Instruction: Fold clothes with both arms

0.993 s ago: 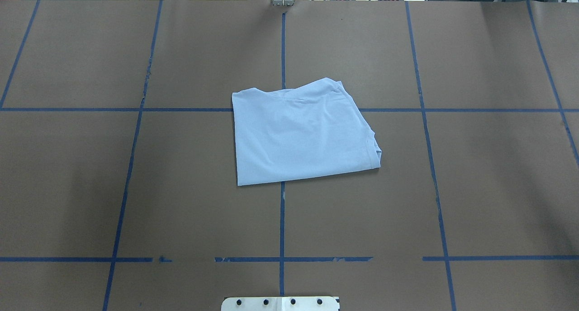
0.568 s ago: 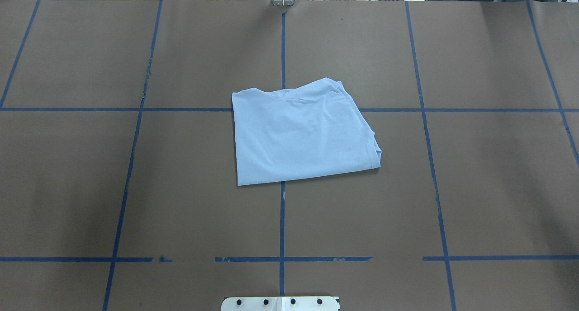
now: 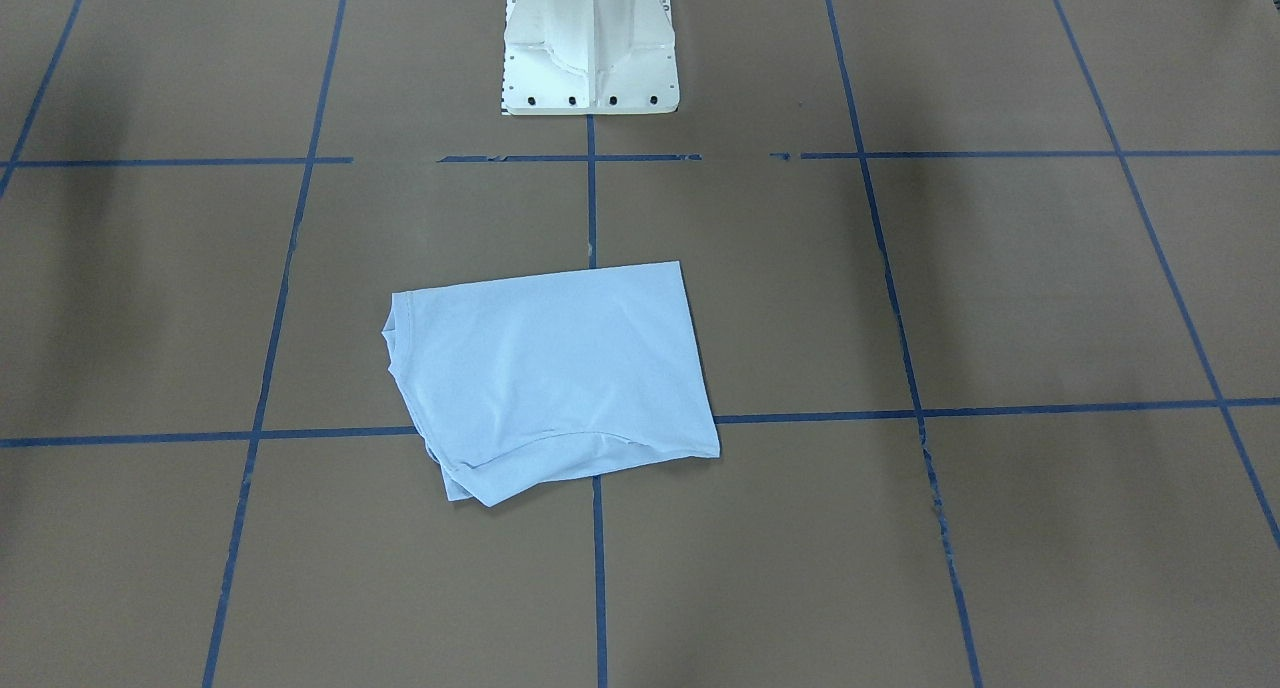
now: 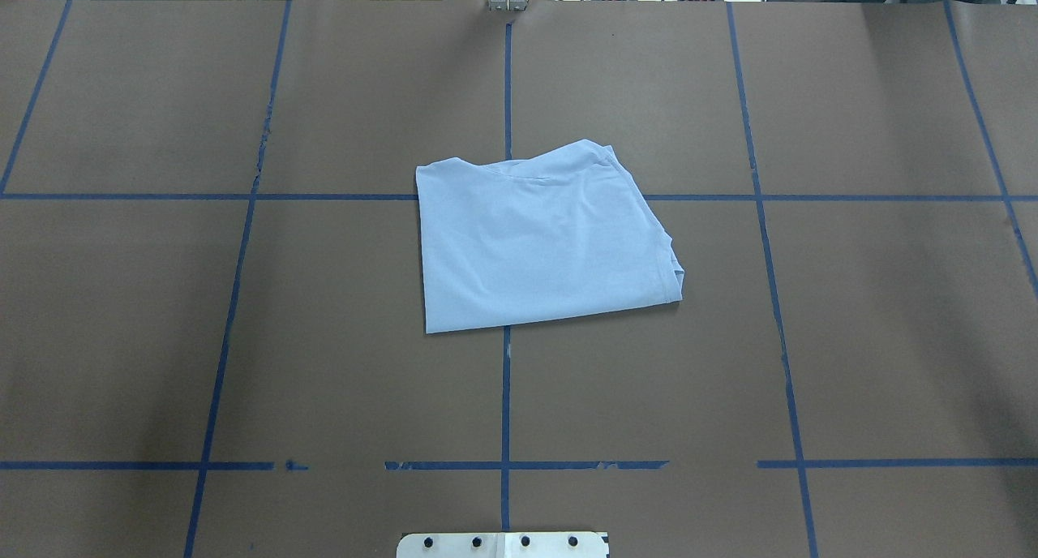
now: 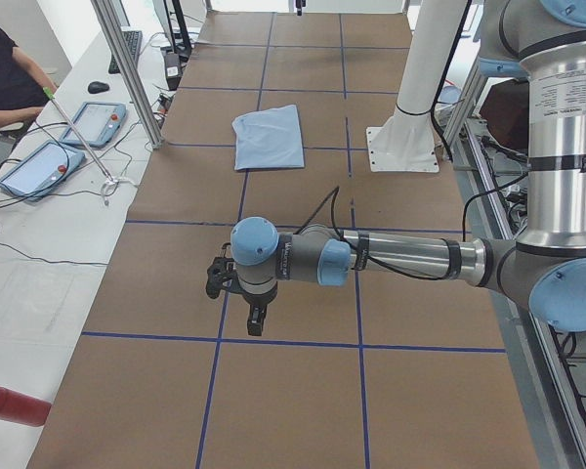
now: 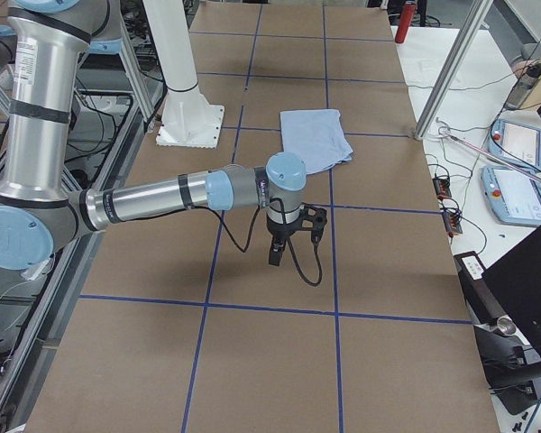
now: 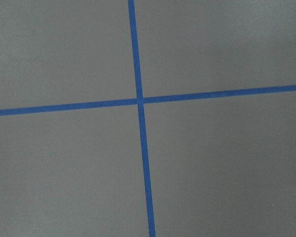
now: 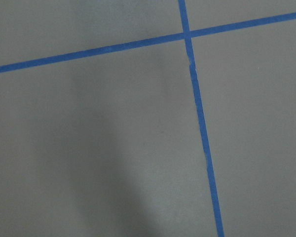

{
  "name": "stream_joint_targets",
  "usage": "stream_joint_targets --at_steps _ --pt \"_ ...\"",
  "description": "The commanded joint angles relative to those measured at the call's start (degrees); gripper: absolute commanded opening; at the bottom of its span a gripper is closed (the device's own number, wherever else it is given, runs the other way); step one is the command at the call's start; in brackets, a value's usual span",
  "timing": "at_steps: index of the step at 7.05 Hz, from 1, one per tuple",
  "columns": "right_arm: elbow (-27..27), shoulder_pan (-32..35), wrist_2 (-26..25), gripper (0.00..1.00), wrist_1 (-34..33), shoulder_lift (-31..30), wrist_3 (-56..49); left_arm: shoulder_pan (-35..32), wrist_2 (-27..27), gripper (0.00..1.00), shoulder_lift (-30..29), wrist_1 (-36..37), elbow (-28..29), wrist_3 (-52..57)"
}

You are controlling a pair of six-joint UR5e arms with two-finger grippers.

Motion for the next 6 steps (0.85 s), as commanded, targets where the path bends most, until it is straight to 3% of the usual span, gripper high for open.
stream_joint_targets --at_steps 1,6 --pt "-2.4 1.1 0.4 1.00 -0.1 -0.4 -8.9 0.2 -0.2 1.00 2.4 0.7 -1.3 2.3" --pt "-4.8 1.2 1.9 1.00 -0.1 -0.5 -8.6 0.4 -0.2 1.00 0.6 0.8 -3.0 2.2"
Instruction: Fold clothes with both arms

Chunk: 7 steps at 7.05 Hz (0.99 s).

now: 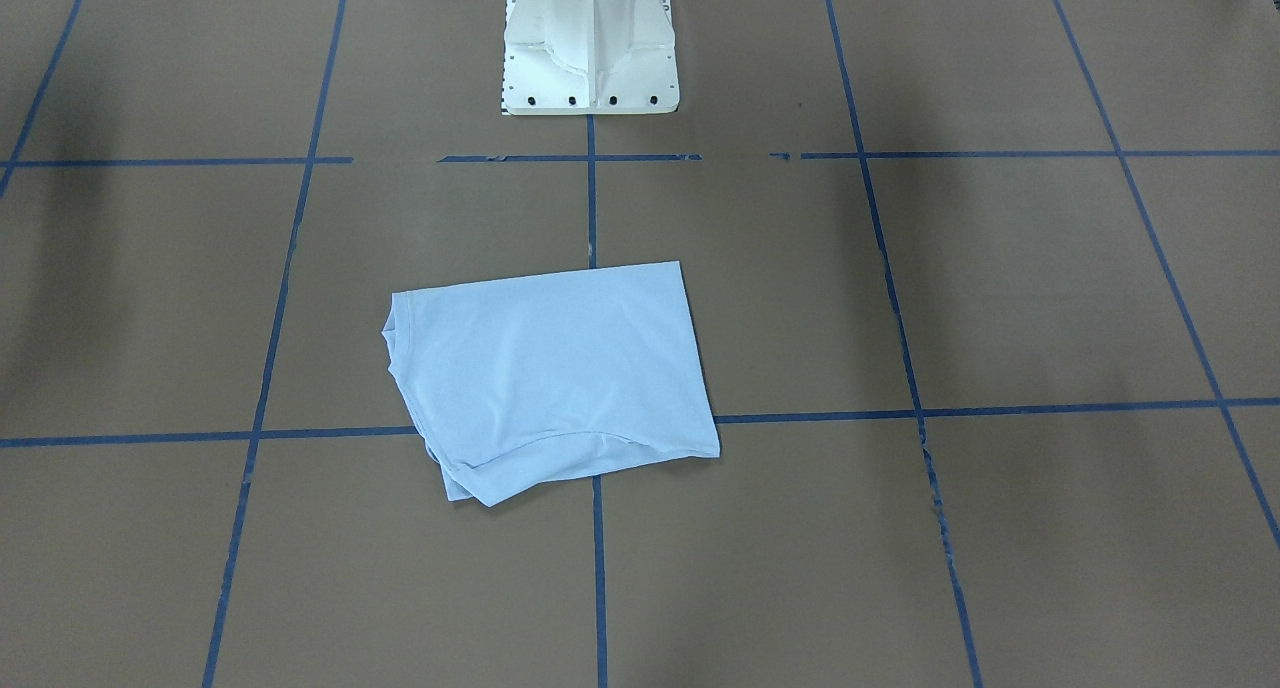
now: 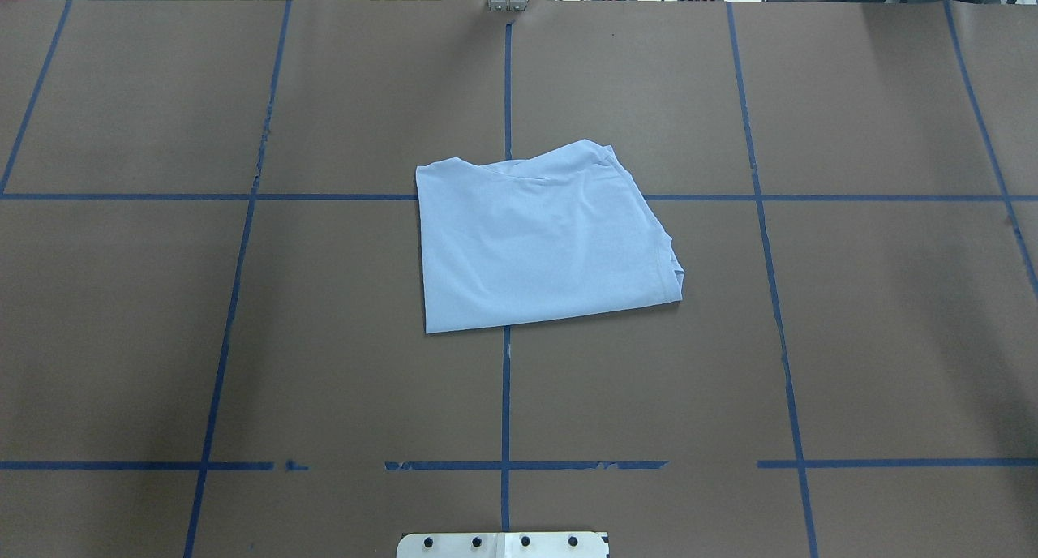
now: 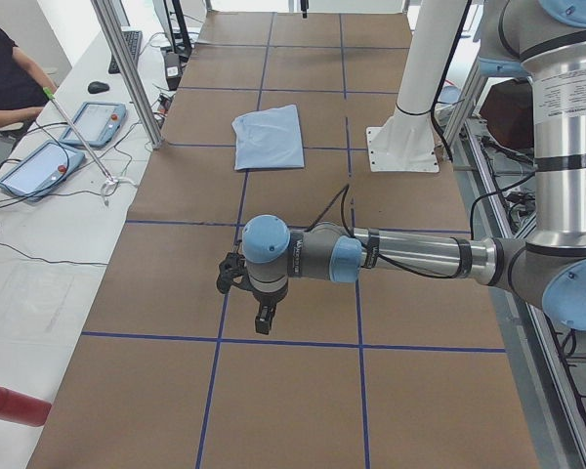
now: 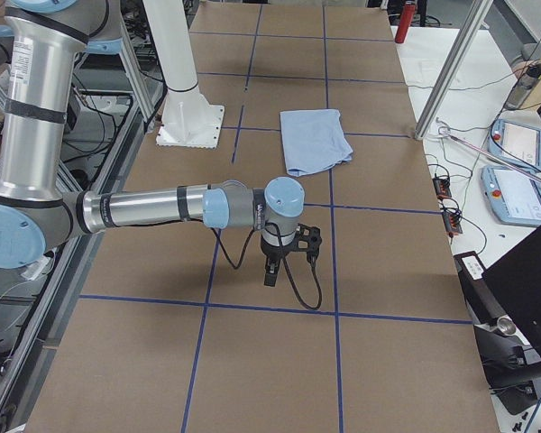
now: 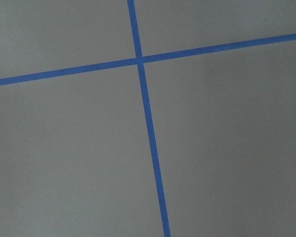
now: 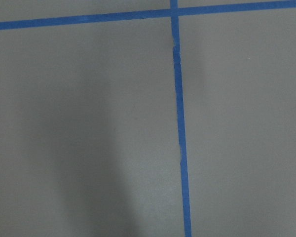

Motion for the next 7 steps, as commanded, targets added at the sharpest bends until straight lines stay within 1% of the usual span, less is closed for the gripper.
stream_joint_targets --at_steps 1,7 --pt "-0.2 0.0 2.1 1.00 0.0 0.2 0.1 0.0 0.1 1.00 -0.2 0.1 -0.4 0.0" --pt "-0.1 0.0 2.1 1.00 0.1 0.9 1.2 0.0 -0.1 1.00 -0.3 -0.1 -0.6 -0.1"
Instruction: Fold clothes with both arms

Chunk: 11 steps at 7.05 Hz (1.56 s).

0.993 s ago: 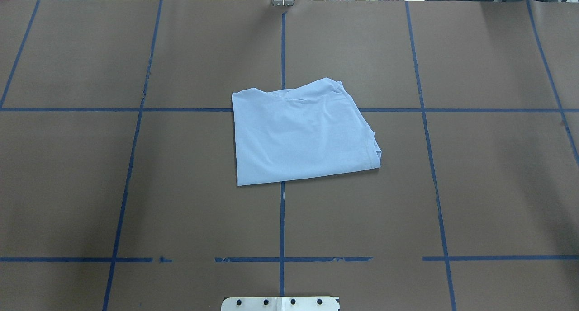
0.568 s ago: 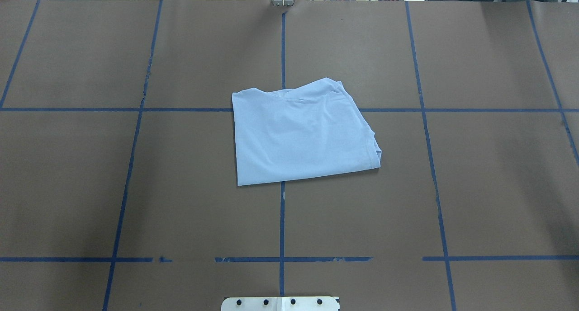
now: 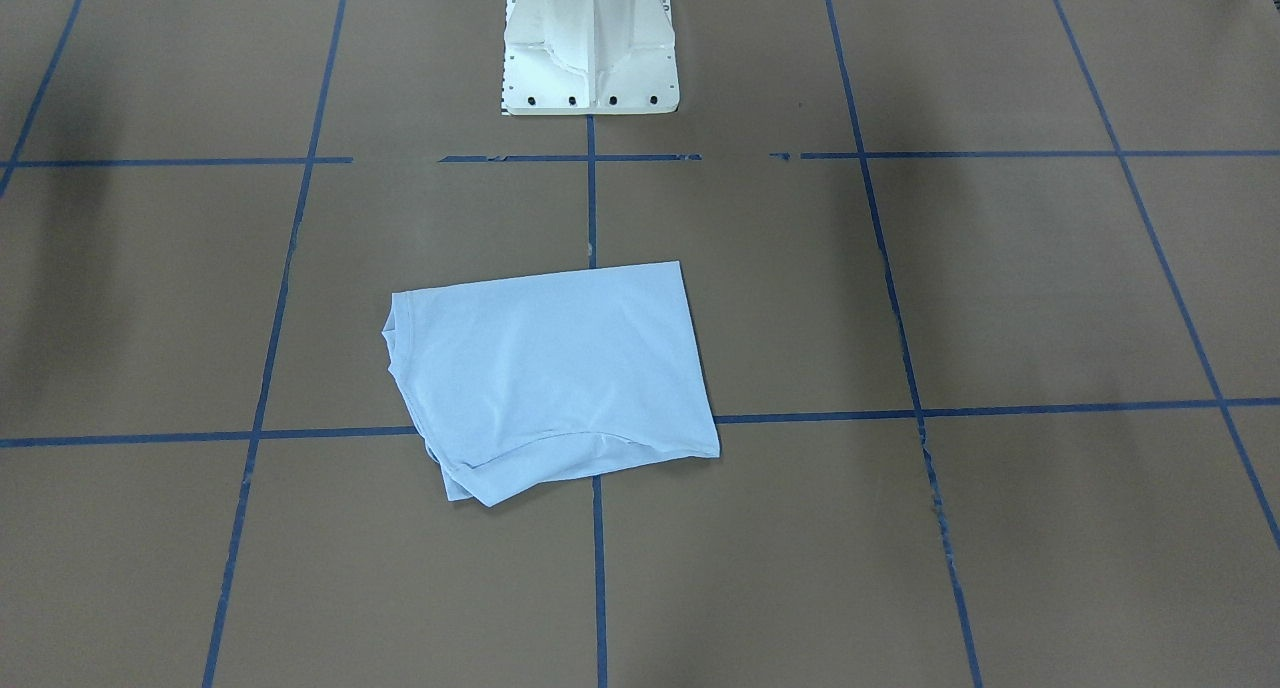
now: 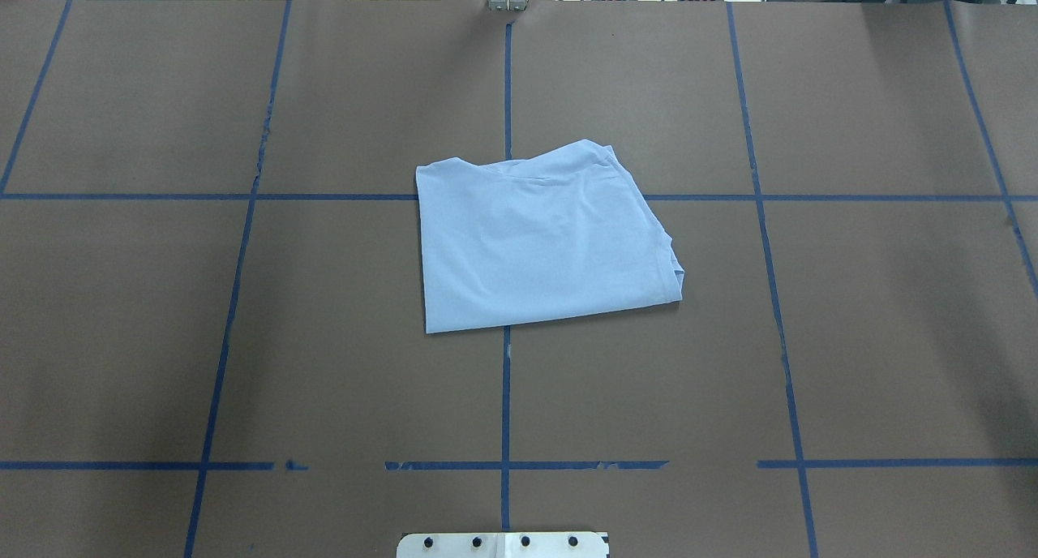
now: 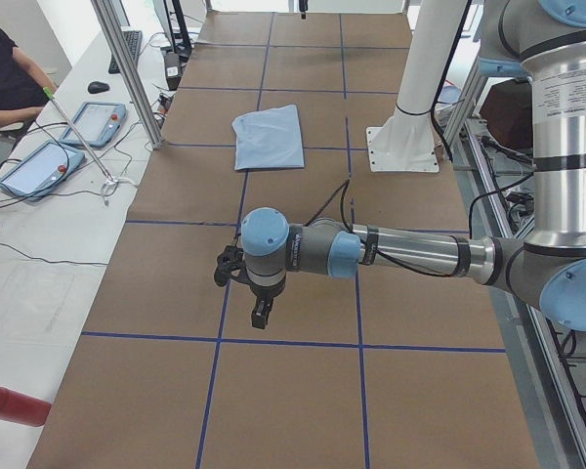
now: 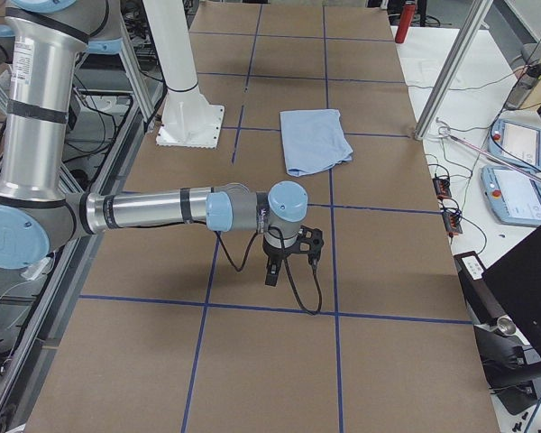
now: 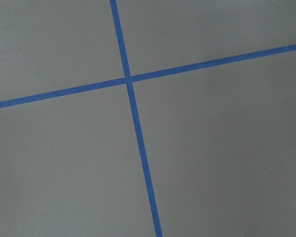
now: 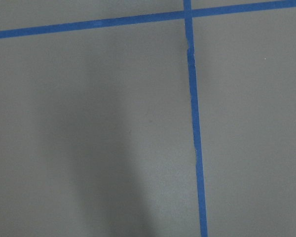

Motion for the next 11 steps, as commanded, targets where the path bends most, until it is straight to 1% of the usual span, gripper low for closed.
stream_joint_targets --at_steps 1,3,4,9,11 --pt "0.2 0.0 0.0 1.00 0.0 0.0 0.2 -0.1 -0.3 1.00 0.0 0.2 0.0 -0.8" --pt "0.0 0.0 -0.1 1.00 0.0 0.1 0.2 -0.1 0.0 1.00 -0.3 -0.3 0.0 -6.4" --pt "-0.1 0.0 0.0 1.00 0.0 0.0 0.2 -0.1 -0.2 1.00 -0.3 -0.3 -0.7 -6.6" --pt "-0.2 0.0 -0.1 1.00 0.0 0.1 0.1 -0.1 0.3 1.00 -0.1 0.1 -0.2 -6.1" --pt "-0.3 0.0 -0.2 1.00 0.0 0.1 0.1 -0.1 0.4 1.00 0.7 0.1 0.9 -6.1"
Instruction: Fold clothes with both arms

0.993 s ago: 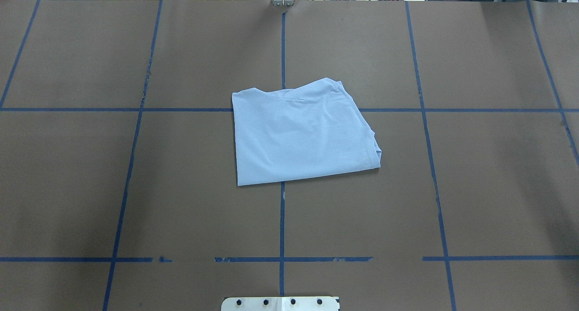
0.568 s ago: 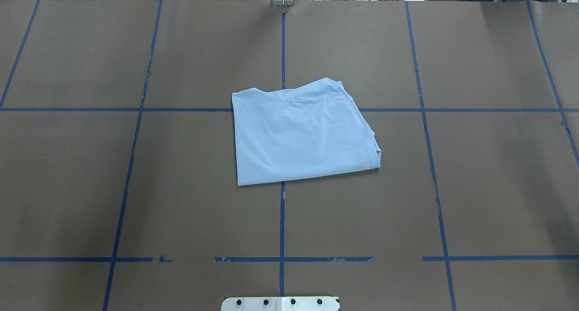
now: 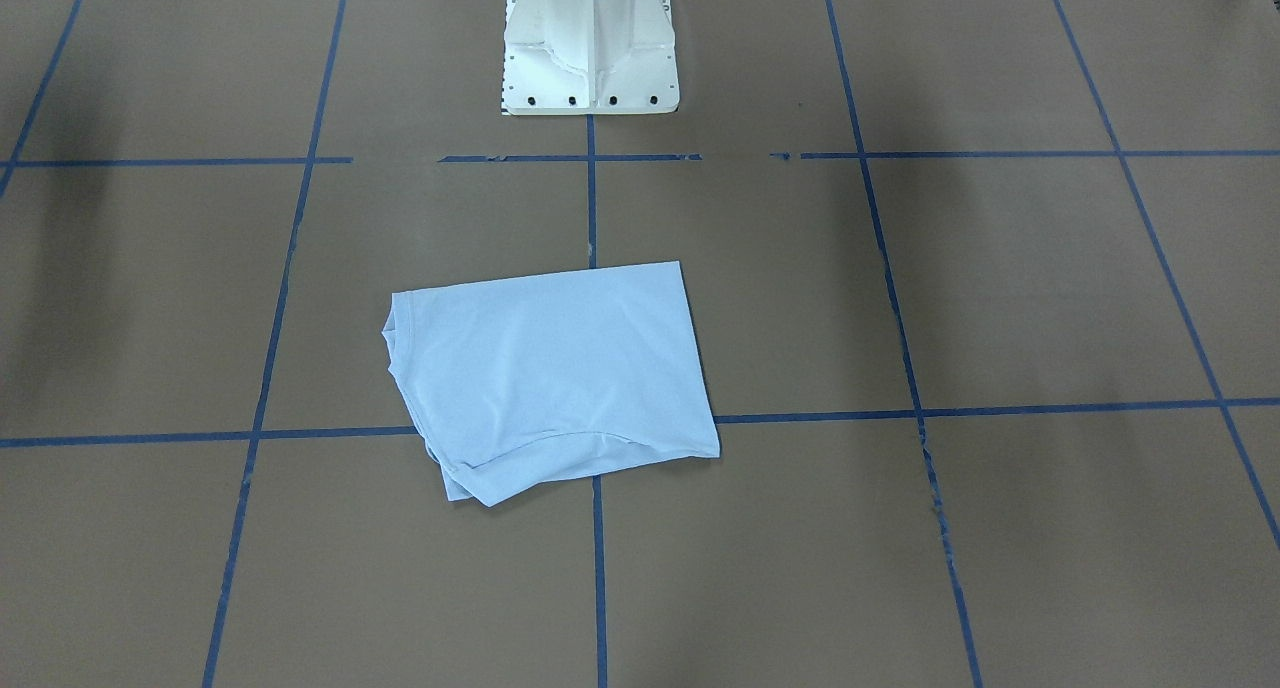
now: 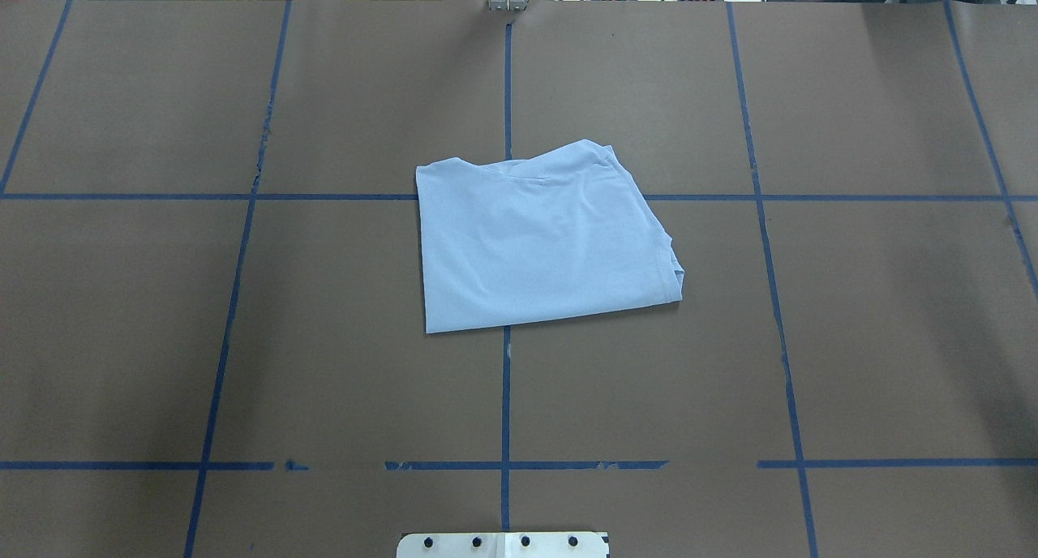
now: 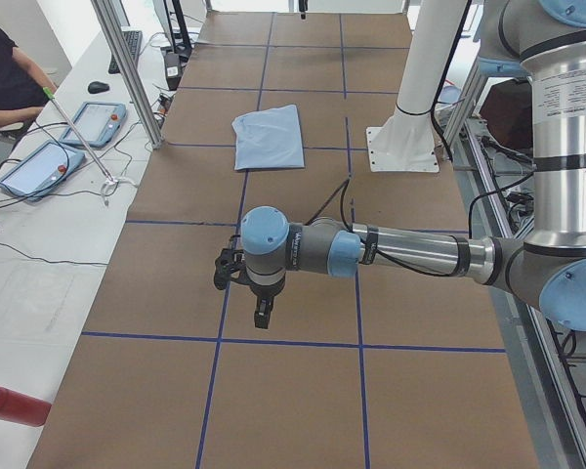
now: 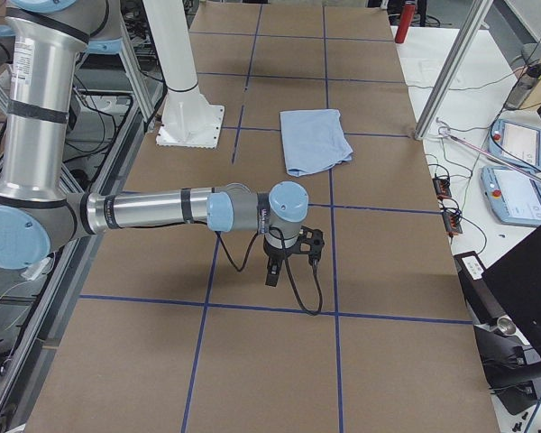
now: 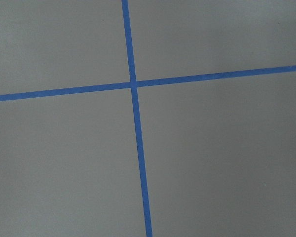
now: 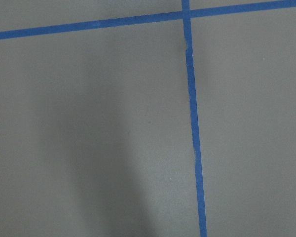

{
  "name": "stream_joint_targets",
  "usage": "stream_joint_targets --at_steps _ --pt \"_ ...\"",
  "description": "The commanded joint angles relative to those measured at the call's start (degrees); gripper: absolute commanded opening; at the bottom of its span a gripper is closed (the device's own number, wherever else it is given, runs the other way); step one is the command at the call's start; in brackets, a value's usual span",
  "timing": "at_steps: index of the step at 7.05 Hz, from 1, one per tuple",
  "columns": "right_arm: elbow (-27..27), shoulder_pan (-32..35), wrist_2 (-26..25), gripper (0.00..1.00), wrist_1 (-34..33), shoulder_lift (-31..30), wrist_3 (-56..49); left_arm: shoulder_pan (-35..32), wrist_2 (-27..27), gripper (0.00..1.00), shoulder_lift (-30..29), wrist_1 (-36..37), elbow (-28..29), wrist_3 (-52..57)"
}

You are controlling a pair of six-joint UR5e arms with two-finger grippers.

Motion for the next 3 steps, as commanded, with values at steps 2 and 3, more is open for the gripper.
stream_joint_targets --at_steps 2,3 --pt "0.1 0.0 0.0 1.00 0.0 0.0 0.0 -0.1 0.0 1.00 0.8 0.2 2.8 0.0" --pt "0.3 0.0 -0.1 1.00 0.0 0.1 0.0 -0.2 0.0 1.00 0.8 0.2 2.9 0.0"
